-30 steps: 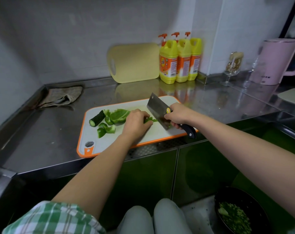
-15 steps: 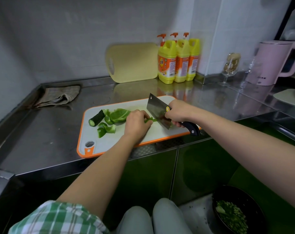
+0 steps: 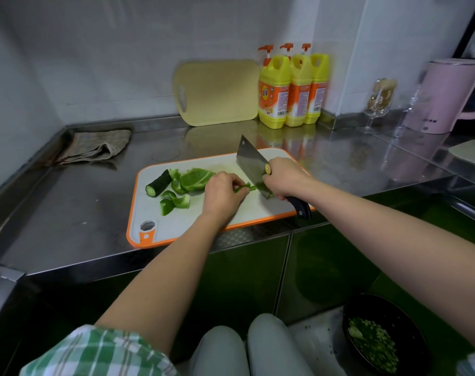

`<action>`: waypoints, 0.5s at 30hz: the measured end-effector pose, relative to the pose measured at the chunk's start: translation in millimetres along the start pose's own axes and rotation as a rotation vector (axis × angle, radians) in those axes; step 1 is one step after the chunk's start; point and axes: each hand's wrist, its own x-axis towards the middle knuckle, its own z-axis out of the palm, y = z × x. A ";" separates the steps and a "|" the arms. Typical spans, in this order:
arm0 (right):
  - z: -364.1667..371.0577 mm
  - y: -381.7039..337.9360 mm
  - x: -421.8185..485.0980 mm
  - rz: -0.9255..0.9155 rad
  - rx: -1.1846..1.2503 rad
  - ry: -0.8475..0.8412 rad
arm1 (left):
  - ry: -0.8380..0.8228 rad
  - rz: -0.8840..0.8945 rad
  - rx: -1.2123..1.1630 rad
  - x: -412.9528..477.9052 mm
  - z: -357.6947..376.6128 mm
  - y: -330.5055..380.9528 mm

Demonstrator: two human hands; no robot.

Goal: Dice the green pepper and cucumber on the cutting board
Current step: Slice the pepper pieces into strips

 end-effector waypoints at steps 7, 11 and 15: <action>-12.7 -0.4 -5.2 -0.028 -0.012 -0.072 | 0.000 -0.009 0.012 1.2 1.1 0.1; -8.8 -8.1 -8.0 0.005 -0.092 -0.113 | 0.002 -0.008 0.011 1.0 0.8 0.4; -1.1 -13.1 -2.0 -0.001 -0.081 -0.063 | -0.002 -0.014 0.003 1.0 0.2 0.4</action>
